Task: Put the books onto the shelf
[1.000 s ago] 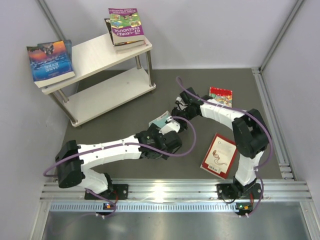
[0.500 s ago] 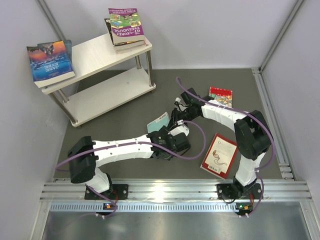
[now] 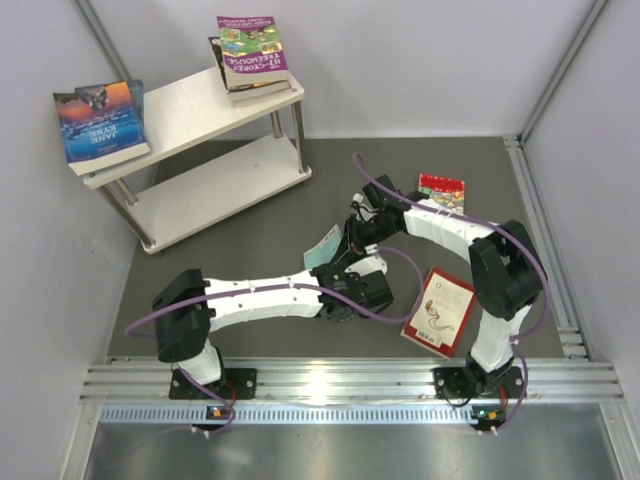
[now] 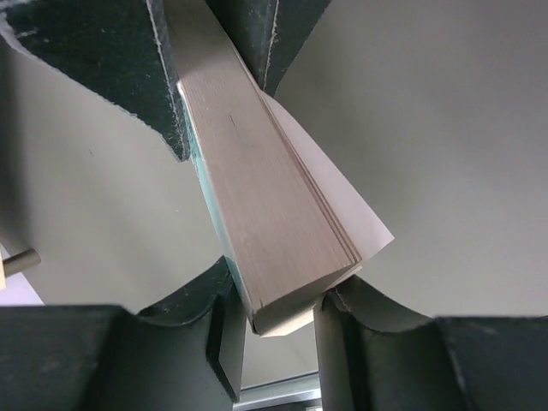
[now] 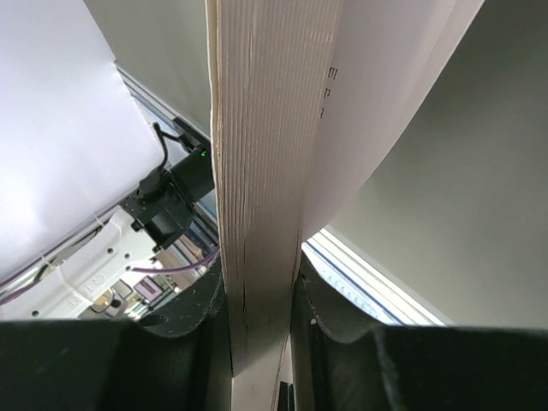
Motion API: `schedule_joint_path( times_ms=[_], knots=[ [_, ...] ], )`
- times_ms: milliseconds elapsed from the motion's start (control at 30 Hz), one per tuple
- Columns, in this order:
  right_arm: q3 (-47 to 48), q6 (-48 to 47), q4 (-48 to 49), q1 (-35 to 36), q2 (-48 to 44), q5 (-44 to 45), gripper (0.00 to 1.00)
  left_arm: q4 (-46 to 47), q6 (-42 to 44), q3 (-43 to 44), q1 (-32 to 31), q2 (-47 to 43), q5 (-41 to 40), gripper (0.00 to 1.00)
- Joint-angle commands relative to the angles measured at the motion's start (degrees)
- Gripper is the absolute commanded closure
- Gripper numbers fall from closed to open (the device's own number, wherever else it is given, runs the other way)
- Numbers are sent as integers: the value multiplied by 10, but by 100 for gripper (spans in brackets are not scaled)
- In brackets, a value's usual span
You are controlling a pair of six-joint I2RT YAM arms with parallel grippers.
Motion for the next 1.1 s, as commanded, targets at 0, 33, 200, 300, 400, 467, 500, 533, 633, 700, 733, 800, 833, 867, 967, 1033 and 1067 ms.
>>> schedule_joint_path(
  times_ms=[0,33,200,300,400,467,500,533,633,700,733,800,833,867,967,1033,1067],
  knots=[
    [8,-30,-44,15,-32,-76,87,2,-21,25,19,-12,-38,100],
    [11,-30,-45,15,-32,-77,69,2,-22,25,19,-15,-33,100],
    [35,-28,-48,8,-45,-65,3,-6,-52,26,29,-62,-22,100],
    [45,-51,-71,-5,-60,-35,0,-5,-74,22,56,-101,-3,100],
    [35,-74,-105,-29,-87,22,0,14,-91,7,105,-148,46,100],
    [8,-78,-105,-55,-123,59,0,51,-105,-10,159,-191,116,100],
    [-1,-78,-104,-65,-134,67,0,65,-111,-33,177,-206,140,100],
    [-10,-79,-102,-72,-153,75,0,82,-122,-45,215,-240,183,100],
    [-41,-83,-95,-98,-178,73,0,183,-164,-111,273,-315,257,100],
    [-57,-89,-93,-106,-184,71,0,241,-211,-138,290,-342,305,100],
    [-63,-91,-94,-109,-191,72,0,252,-229,-143,300,-363,310,100],
    [-81,-91,-91,-117,-203,75,0,313,-269,-159,305,-384,325,100],
    [-87,-90,-87,-119,-214,77,0,331,-279,-160,306,-398,327,100],
    [-93,-89,-85,-124,-218,77,0,341,-297,-157,305,-400,325,100],
    [-114,-88,-77,-129,-230,71,0,361,-313,-121,306,-401,311,100],
    [-121,-89,-77,-130,-232,67,0,381,-315,-82,308,-399,302,100],
    [-123,-92,-76,-131,-232,67,0,388,-314,-67,310,-398,296,100]
  ],
)
